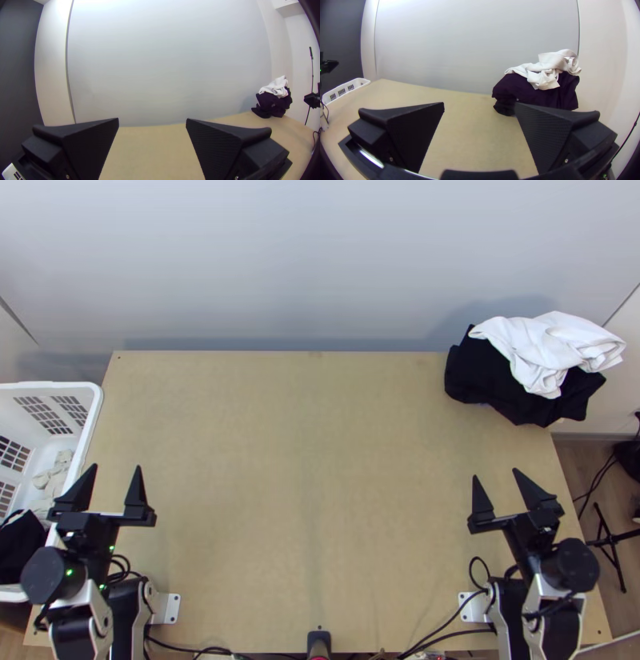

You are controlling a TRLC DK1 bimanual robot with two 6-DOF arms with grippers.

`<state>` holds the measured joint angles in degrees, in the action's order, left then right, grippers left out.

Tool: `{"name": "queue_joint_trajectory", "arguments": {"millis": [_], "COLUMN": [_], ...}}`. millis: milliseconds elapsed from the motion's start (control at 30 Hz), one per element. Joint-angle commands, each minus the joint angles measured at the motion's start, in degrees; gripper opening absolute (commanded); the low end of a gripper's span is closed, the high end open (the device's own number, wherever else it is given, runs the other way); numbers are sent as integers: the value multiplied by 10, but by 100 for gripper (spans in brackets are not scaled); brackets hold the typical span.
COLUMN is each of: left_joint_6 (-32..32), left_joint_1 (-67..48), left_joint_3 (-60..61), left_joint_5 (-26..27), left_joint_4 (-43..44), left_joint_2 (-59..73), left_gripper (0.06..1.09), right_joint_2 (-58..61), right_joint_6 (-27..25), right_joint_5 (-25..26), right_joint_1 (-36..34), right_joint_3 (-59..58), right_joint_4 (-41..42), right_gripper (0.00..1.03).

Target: Fold the t-shirt

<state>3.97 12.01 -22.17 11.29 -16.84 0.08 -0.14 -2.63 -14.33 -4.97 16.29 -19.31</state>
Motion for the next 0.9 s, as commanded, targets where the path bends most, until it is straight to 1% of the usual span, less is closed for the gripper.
{"name": "queue_joint_trajectory", "arguments": {"millis": [0, 67, 100, 200, 267, 433, 567, 667, 700, 867], "left_joint_6": [11, 17, 16, 11, 3, -12, -12, -12, -12, -12], "left_joint_1": [0, -1, -2, -1, -1, -2, -2, 1, 7, 12], "left_joint_3": [97, 127, 141, 179, 194, 223, 222, 222, 222, 222], "left_joint_5": [3, 5, 5, 4, 4, 4, -2, -10, -17, -17], "left_joint_4": [81, 115, 137, 186, 200, 197, 186, 186, 185, 185], "left_joint_2": [-3, -3, -3, -3, -3, -3, 1, -1, -1, -1], "left_gripper": [104, 104, 104, 104, 104, 104, 104, 104, 104, 104], "right_joint_2": [-3, -3, 0, -2, -1, 6, 37, -1, -1, 1], "right_joint_6": [-25, -60, -67, -54, -49, -45, -45, -46, -46, -46], "right_joint_5": [25, 23, 24, 25, 25, 26, 27, 27, 26, 27], "right_joint_1": [-15, -14, -7, 1, -1, 6, 1, 3, 3, 5], "right_joint_3": [-83, -116, -129, -128, -128, -127, -127, -127, -127, -127], "right_joint_4": [100, 99, 97, 91, 90, 89, 89, 89, 89, 89], "right_gripper": [98, 98, 98, 98, 98, 98, 98, 98, 98, 98]}}
